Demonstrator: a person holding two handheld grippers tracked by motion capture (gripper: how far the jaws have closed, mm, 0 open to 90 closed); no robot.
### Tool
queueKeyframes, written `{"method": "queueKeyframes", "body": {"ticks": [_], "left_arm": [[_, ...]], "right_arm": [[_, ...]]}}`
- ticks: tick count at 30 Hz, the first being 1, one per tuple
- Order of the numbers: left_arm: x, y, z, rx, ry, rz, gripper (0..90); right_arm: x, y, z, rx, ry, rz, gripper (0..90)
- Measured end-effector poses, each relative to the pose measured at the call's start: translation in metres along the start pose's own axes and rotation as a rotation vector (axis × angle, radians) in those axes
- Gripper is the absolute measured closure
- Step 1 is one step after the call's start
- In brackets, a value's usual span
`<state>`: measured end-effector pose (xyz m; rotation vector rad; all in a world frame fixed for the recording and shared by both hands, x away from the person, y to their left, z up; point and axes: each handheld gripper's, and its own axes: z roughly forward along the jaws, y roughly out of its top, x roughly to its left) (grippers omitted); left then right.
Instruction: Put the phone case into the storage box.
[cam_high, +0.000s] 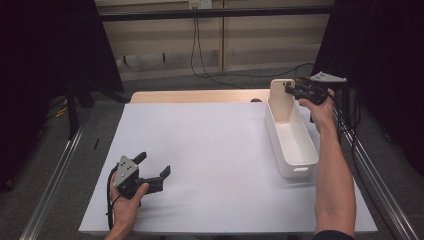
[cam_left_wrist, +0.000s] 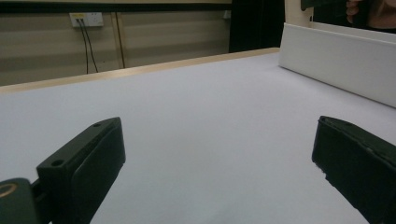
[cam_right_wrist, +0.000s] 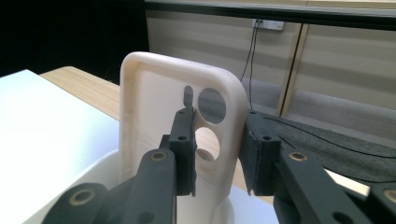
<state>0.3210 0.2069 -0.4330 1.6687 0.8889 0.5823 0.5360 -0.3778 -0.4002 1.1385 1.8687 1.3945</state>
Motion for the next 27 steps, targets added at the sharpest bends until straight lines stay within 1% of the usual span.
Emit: {"method": "queueKeyframes", "body": {"ticks": [2,4,6,8,10,11,12,14,16,17,20,22,24,26,27], "left_arm": [[0.0,0.0,0.0001,0.0,-0.001,-0.001,2.8],[-0.0001,0.0001,-0.0001,0.001,-0.001,0.002,2.8],[-0.0001,0.0002,-0.0002,-0.001,-0.003,0.004,2.8],[0.0,0.0,0.0001,0.0,-0.001,-0.001,2.8],[0.0002,0.0,0.0004,0.001,-0.001,0.0,2.8],[0.0001,0.0001,0.0005,0.0,-0.001,0.001,2.8],[-0.0001,0.0001,0.0006,0.001,-0.001,0.001,2.8],[-0.0001,0.0002,0.0005,0.002,-0.002,0.004,2.8],[-0.0003,0.0002,0.0002,-0.002,-0.001,0.002,2.8],[-0.0001,0.0002,0.0002,-0.002,-0.001,0.0,2.8],[0.0003,0.0004,0.0002,-0.002,-0.001,-0.002,2.8],[0.0003,0.0006,0.0004,-0.006,-0.003,-0.006,2.8],[0.0003,0.0005,0.0005,-0.005,0.001,-0.008,2.8],[0.0003,0.0006,0.0008,-0.007,0.001,-0.01,2.8],[0.0004,0.0007,0.0008,-0.008,0.001,-0.01,2.8]], "right_arm": [[0.0007,0.0,-0.0001,-0.004,0.001,0.009,64.5],[0.0007,0.0001,-0.0011,-0.015,-0.003,0.019,64.0],[0.0013,0.0004,-0.0018,-0.017,-0.008,0.018,57.5],[0.0017,0.0009,-0.0026,-0.024,-0.013,0.024,56.2],[0.0028,0.0013,-0.0029,-0.021,-0.016,0.026,49.8],[0.0035,0.0015,-0.0028,-0.022,-0.023,0.024,48.6],[0.004,0.0014,-0.0027,-0.022,-0.019,0.025,47.8],[0.0048,0.0009,-0.0025,-0.021,-0.026,0.031,41.3],[0.0059,0.0003,-0.0023,-0.018,-0.03,0.027,38.8],[0.0065,0.0,-0.0022,-0.018,-0.03,0.034,33.8],[0.0077,-0.0003,-0.0027,-0.02,-0.041,0.041,28.6],[0.0085,0.0006,-0.0033,-0.024,-0.052,0.051,20.8],[0.0092,0.0012,-0.0041,-0.025,-0.057,0.047,19.2],[0.0097,0.0015,-0.0047,-0.023,-0.07,0.056,12.6],[0.0101,0.0016,-0.0051,-0.025,-0.073,0.06,12.1]]}}
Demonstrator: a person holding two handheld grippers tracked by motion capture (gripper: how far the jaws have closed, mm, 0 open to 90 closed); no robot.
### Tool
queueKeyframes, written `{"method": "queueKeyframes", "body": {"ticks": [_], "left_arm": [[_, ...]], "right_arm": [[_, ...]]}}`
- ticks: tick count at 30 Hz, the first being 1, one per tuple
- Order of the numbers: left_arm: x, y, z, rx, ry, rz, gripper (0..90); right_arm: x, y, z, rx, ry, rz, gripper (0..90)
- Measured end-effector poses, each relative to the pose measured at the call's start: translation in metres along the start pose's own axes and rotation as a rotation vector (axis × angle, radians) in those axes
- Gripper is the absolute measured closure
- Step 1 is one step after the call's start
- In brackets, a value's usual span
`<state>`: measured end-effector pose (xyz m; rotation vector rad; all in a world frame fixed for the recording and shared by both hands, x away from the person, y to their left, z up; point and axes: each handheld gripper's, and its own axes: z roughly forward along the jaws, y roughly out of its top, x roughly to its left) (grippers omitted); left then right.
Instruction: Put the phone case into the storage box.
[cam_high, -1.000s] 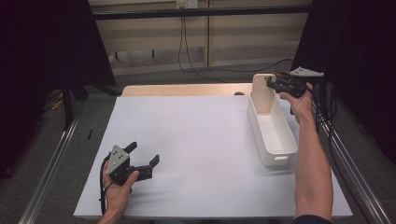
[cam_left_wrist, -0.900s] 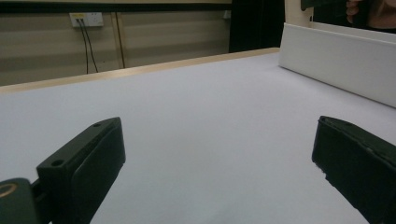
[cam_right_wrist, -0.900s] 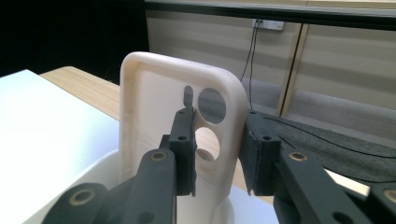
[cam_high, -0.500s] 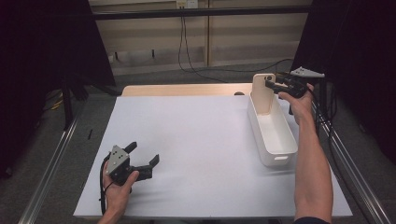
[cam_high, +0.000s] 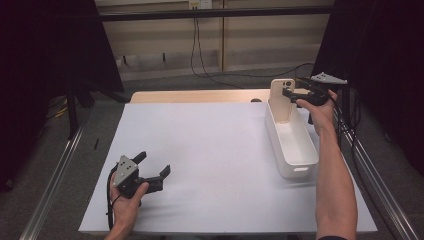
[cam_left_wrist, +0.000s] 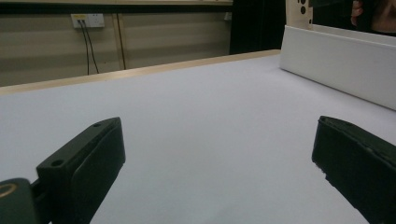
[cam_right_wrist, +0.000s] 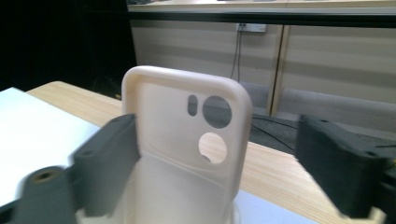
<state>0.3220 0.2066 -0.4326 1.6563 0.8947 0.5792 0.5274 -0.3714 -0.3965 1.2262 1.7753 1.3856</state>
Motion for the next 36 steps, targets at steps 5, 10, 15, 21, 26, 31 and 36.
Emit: {"method": "queueKeyframes", "body": {"ticks": [5,10,15,21,26,31,36], "left_arm": [[0.0,0.001,0.001,-0.001,0.0,0.004,2.8],[0.001,0.001,0.001,0.002,0.003,0.003,2.8],[0.0,0.001,0.0,0.002,0.007,0.001,2.8],[0.001,0.001,-0.001,0.003,0.006,0.004,2.8],[0.001,0.001,-0.001,-0.001,0.006,-0.002,2.8],[0.001,0.001,-0.001,-0.006,0.005,-0.006,2.7],[0.002,0.001,-0.003,-0.004,0.009,-0.003,2.8]], "right_arm": [[0.001,0.0,-0.002,-0.009,-0.032,0.006,4.6],[0.004,0.001,-0.003,-0.015,-0.037,0.01,2.6],[0.004,0.001,-0.006,-0.018,-0.045,0.015,0.7],[0.007,0.004,-0.01,-0.021,-0.044,0.009,0.6],[0.011,0.006,-0.013,-0.028,-0.046,0.008,0.5],[0.017,0.005,-0.02,-0.046,-0.071,-0.013,0.7],[0.019,0.002,-0.028,-0.05,-0.083,-0.017,1.1]]}}
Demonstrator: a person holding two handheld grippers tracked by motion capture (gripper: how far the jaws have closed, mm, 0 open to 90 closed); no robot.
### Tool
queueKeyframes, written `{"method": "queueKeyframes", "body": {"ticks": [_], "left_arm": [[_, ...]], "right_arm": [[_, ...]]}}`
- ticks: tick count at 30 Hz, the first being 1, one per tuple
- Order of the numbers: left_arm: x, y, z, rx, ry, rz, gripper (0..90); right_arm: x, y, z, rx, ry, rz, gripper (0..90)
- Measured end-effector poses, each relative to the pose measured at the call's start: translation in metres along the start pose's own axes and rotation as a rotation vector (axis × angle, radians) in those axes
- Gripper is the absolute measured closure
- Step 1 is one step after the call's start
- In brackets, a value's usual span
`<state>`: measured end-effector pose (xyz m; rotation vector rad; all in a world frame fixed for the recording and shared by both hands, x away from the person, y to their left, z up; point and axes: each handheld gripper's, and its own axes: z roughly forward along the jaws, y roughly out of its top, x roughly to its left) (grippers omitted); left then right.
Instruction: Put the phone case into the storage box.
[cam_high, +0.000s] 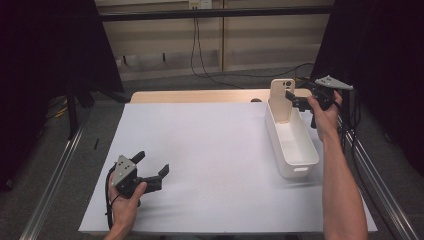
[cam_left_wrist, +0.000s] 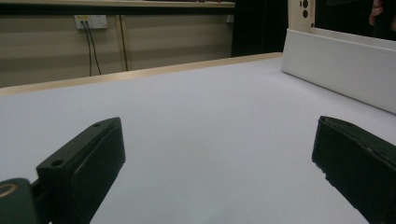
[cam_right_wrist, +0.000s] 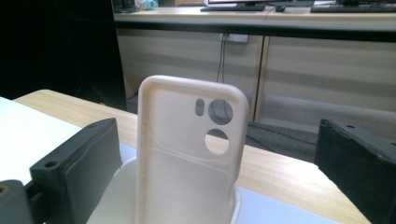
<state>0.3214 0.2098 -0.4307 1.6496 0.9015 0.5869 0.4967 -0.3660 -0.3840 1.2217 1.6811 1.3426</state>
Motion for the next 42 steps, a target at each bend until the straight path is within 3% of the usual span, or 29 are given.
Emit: {"method": "queueKeyframes", "body": {"ticks": [42], "left_arm": [[0.004,0.0,-0.005,-0.016,0.019,-0.036,2.8]], "right_arm": [[0.039,-0.018,-0.059,-0.071,0.019,-0.005,0.0]]}}
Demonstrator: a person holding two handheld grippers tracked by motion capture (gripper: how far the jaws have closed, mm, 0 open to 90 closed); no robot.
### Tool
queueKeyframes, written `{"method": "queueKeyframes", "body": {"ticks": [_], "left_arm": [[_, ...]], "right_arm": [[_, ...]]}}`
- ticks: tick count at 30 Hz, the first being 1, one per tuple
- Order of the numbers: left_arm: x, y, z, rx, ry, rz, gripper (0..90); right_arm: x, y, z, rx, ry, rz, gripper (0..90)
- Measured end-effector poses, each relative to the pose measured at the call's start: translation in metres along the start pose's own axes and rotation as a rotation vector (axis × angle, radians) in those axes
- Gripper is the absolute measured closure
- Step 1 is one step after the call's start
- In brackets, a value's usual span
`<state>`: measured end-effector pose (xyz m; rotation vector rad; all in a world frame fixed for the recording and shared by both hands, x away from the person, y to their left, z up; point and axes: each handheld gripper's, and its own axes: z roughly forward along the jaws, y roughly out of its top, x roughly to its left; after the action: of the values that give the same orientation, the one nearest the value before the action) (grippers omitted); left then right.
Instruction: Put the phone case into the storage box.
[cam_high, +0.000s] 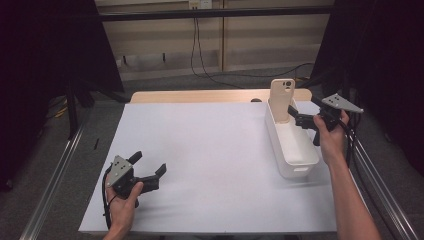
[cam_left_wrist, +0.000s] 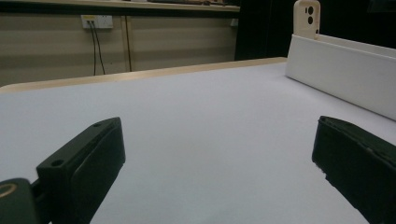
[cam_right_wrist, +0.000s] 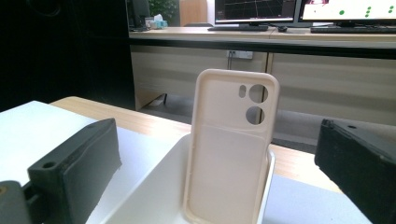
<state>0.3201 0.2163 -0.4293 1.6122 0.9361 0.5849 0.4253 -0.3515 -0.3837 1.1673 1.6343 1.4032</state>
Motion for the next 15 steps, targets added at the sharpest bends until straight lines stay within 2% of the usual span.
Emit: {"method": "queueKeyframes", "body": {"ticks": [15], "left_arm": [[0.001,0.0,-0.005,-0.01,-0.004,0.003,2.4]], "right_arm": [[0.004,-0.001,-0.035,-0.02,0.0,0.007,0.0]]}}
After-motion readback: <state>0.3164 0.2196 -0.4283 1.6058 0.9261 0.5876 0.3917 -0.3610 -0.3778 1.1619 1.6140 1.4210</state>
